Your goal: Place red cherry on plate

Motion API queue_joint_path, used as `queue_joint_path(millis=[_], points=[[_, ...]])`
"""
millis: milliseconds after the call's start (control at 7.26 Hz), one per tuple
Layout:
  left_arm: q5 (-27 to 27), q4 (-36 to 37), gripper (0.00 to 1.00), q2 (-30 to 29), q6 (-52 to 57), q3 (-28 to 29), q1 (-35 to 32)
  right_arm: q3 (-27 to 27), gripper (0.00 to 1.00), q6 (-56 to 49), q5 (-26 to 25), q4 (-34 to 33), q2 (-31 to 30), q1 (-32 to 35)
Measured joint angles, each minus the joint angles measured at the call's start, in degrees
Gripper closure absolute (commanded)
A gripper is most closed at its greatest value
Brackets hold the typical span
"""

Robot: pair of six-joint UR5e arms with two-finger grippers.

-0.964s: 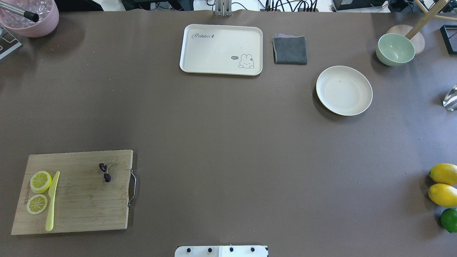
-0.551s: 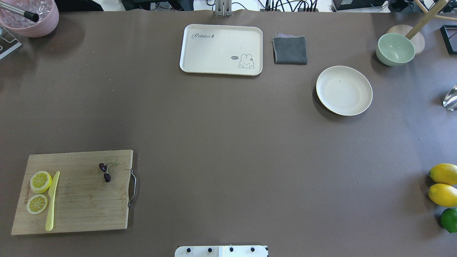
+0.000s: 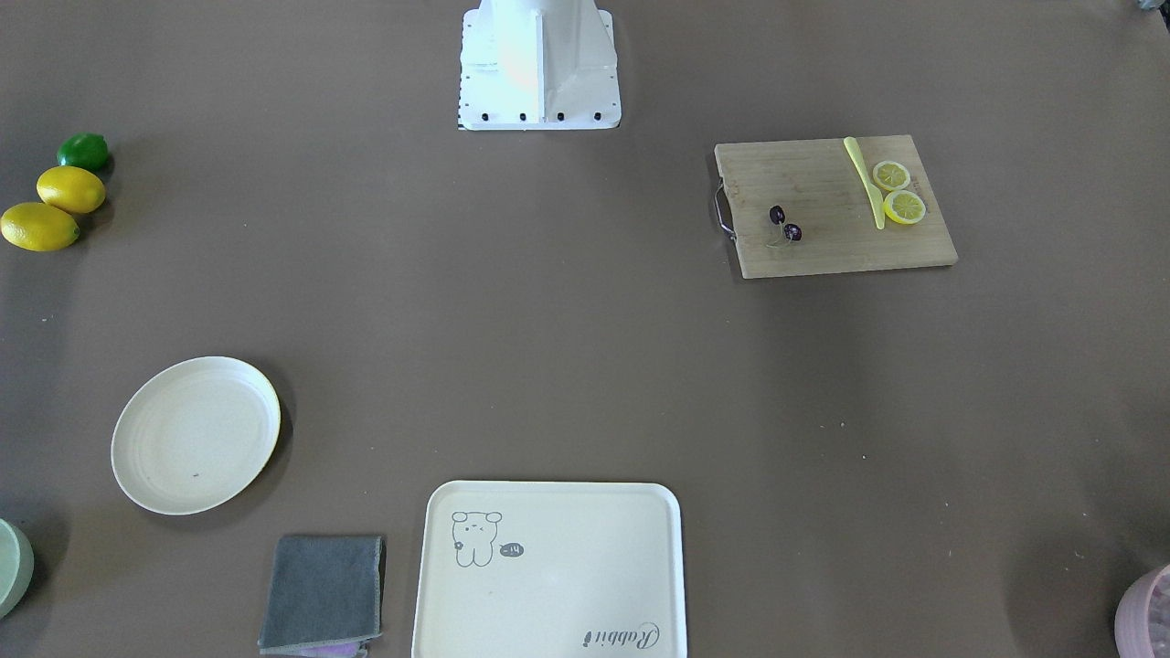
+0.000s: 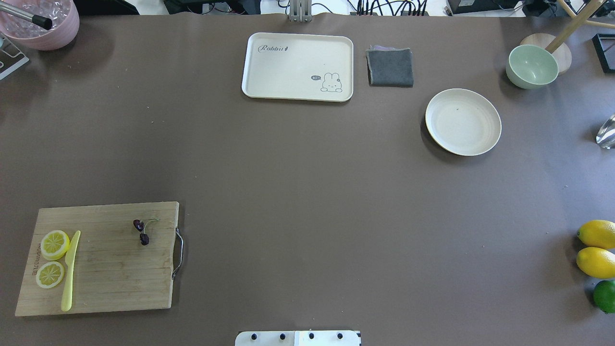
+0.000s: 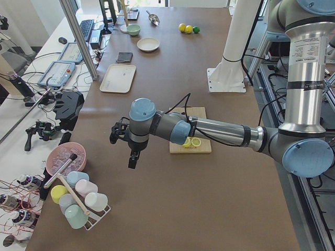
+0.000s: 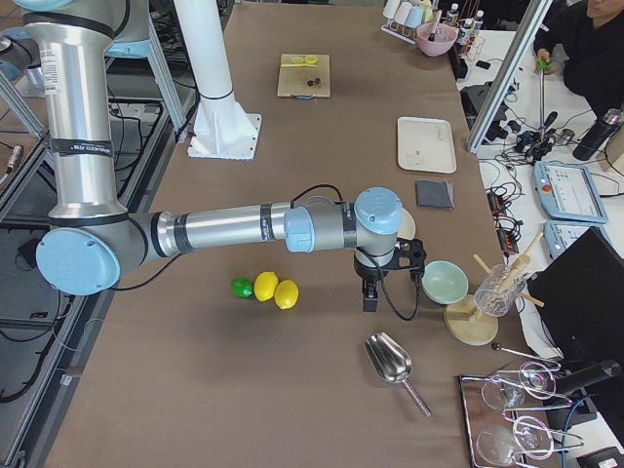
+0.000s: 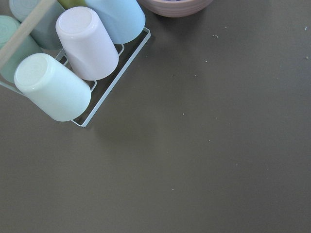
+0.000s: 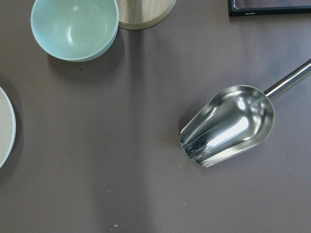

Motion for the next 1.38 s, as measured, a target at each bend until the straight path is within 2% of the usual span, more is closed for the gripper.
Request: queue_joint_path(millis=[413,551,826,1101,1377], points=[[0.0,0.0,0.02,-0.3,-0.1,0.0,0.0,-0.4,0.0,0.9,-0.7,2.0,0.7,-3.2],[0.0,-0.2,0.02,-0.5,0.0,-0.1,0.0,-0.7,0.0,3.9,-1.1,6.3,1.1,-5.6],[0.1,-2.5,0.02,-1.9,0.0,1.4,0.8,-2.2,0.0,17.2,-3.4,18.9,3.0,-12.8],[0.2,-6.1,0.02,-2.8,0.0,3.3,1.4,-4.2,0.0,26.3,-8.9,24.5,7.4,-20.8],[0.2,-11.7,0.02,-3.1,-1.6,7.1,1.5,-10.2,0.0,29.7,-14.3,32.5,10.4,-26.3]])
